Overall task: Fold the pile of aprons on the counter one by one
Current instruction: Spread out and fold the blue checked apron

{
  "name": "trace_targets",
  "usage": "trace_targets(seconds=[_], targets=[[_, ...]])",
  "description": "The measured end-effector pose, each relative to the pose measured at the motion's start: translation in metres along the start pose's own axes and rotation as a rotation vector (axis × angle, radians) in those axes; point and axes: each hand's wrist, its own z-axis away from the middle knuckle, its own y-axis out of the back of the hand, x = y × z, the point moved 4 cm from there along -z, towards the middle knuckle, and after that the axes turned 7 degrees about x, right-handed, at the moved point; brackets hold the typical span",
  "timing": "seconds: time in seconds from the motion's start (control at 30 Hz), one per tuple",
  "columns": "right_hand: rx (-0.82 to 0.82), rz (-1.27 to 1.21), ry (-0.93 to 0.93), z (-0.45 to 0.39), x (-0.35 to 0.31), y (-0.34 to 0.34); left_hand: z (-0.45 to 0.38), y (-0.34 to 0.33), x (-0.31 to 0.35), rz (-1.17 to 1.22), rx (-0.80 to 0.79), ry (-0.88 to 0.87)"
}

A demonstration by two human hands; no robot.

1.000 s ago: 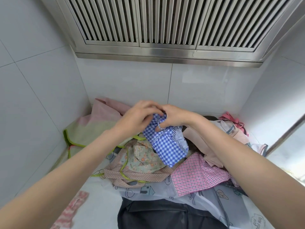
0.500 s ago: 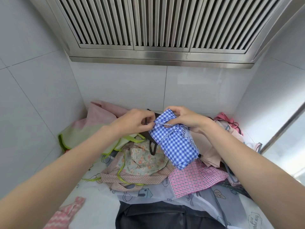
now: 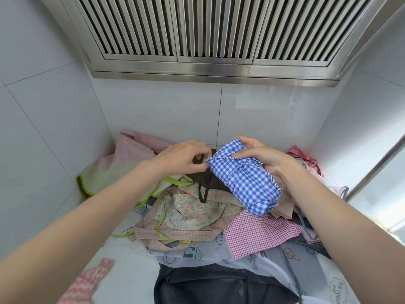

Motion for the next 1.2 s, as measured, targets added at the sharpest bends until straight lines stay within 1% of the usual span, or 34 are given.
trace_targets(seconds=[0.07,0.13,0.17,0.23,0.3,0.37,0.4,0.47,0.5,0.53,0.57,0.6,0.63,0.7,0.73,0.83,0.9,0.97,1.07,1.13,1.2], targets=[[0.006,-0.027,0.043,-0.002,-0.002,-0.004,0.002,0.0,-0.002,0.028,0.134,0.129],[0.054,-0.065,0.074,-0.007,-0.003,-0.008,0.002,0.0,-0.003,0.051,0.26,0.299],[0.092,-0.097,0.084,-0.01,-0.003,-0.009,0.002,0.0,-0.005,0.089,0.299,0.371],[0.216,-0.176,0.107,-0.015,-0.001,-0.006,0.0,-0.003,-0.006,0.208,0.335,0.463],[0.352,-0.225,0.127,-0.019,0.0,-0.003,0.0,-0.01,-0.001,0.342,0.291,0.518],[0.43,-0.236,0.145,-0.021,0.001,0.001,0.002,-0.019,0.003,0.51,0.243,0.546],[0.451,-0.23,0.155,-0.02,0.0,0.003,0.004,-0.022,0.003,0.646,0.26,0.582],[0.466,-0.145,0.169,-0.018,-0.005,0.008,0.01,-0.024,-0.004,0.998,0.292,0.73],[0.464,-0.061,0.183,-0.017,-0.008,0.008,0.013,-0.027,-0.006,1.148,0.263,0.806],[0.455,0.024,0.203,-0.017,-0.011,0.004,0.013,-0.031,-0.007,1.213,0.185,0.871],[0.439,0.093,0.226,-0.017,-0.013,-0.002,0.013,-0.034,-0.002,1.215,0.079,0.898],[0.42,0.146,0.245,-0.018,-0.015,-0.009,0.01,-0.036,0.005,1.198,0.009,0.899],[0.395,0.195,0.255,-0.019,-0.017,-0.017,0.007,-0.037,0.01,1.212,-0.003,0.906],[0.346,0.234,0.22,-0.021,-0.021,-0.026,0.003,-0.037,0.01,1.303,0.055,0.958],[0.314,0.178,0.176,-0.02,-0.022,-0.025,0.003,-0.036,0.008,1.346,0.085,0.969],[0.177,-0.115,0.079,-0.015,-0.022,-0.019,0.01,-0.032,-0.001,1.424,0.132,0.99],[0.143,-0.129,0.105,-0.014,-0.02,-0.02,0.011,-0.03,-0.004,1.436,0.148,0.981],[0.16,-0.102,0.14,-0.015,-0.02,-0.023,0.011,-0.027,-0.005,1.453,0.185,0.981],[0.232,-0.019,0.189,-0.014,-0.024,-0.027,0.01,-0.022,-0.011,1.404,0.253,1.023],[0.262,-0.066,0.261,-0.012,-0.026,-0.024,0.014,-0.018,-0.018,1.373,0.289,1.081],[0.305,-0.157,0.31,-0.006,-0.029,-0.011,0.023,-0.014,-0.032,1.464,0.359,1.13]])
